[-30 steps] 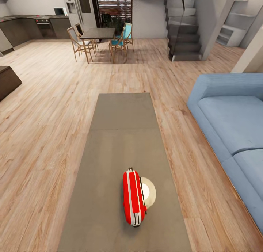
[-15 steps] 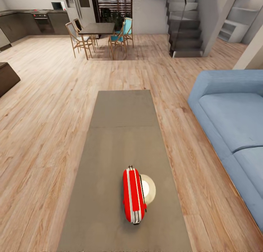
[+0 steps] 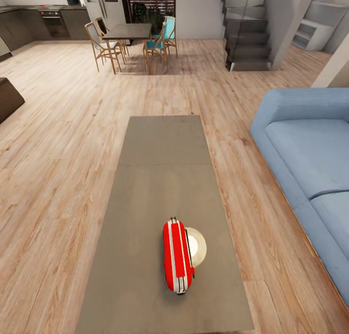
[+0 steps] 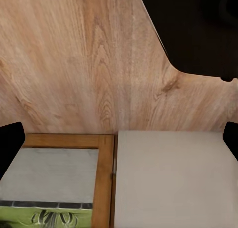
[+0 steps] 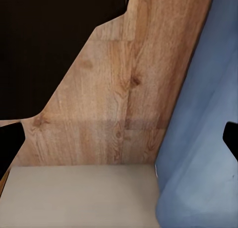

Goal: Turn on the radio receiver that's on the table in the living room.

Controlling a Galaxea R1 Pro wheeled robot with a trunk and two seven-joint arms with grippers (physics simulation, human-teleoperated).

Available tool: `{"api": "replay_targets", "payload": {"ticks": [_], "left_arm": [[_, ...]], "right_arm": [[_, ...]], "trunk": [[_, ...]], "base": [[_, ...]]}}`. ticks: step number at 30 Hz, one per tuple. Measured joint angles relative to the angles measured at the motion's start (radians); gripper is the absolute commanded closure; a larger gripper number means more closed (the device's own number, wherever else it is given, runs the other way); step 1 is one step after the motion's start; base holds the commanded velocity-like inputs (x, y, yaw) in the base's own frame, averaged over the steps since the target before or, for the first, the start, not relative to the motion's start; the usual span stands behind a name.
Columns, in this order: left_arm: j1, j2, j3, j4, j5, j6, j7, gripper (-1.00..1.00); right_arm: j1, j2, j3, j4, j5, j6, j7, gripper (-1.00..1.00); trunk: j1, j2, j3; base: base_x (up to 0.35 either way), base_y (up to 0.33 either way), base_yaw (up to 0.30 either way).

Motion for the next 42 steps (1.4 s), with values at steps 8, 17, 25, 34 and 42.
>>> {"api": "replay_targets", "payload": {"ticks": [8, 17, 25, 34, 42], "left_arm": [[0.0, 0.001, 0.0, 0.0, 0.0, 0.0, 0.0, -1.0], [0.0, 0.001, 0.0, 0.0, 0.0, 0.0, 0.0, -1.0], [0.0, 0.006, 0.0, 0.0, 0.0, 0.001, 0.0, -1.0], [0.0, 0.006, 0.0, 0.0, -0.001, 0.002, 0.0, -1.0], [0.0, 0.006, 0.0, 0.0, -0.001, 0.001, 0.0, -1.0]], "right_arm": [[0.0, 0.0, -0.001, 0.0, 0.0, 0.0, 0.0, -1.0], [0.0, 0.0, 0.0, 0.0, 0.001, -0.003, 0.001, -1.0], [0.0, 0.0, -0.002, -0.001, 0.002, -0.003, 0.002, -1.0], [0.0, 0.0, -0.004, -0.001, 0.005, -0.009, 0.005, -1.0], [0.0, -0.001, -0.004, -0.001, 0.007, -0.013, 0.014, -1.0]], "trunk": [[0.0, 0.0, -0.013], [0.0, 0.0, -0.022], [0.0, 0.0, -0.023], [0.0, 0.0, -0.023], [0.0, 0.0, -0.023]], "base": [[0.0, 0.0, 0.0], [0.0, 0.0, 0.011], [0.0, 0.0, 0.0], [0.0, 0.0, 0.0], [0.0, 0.0, 0.0]]}}
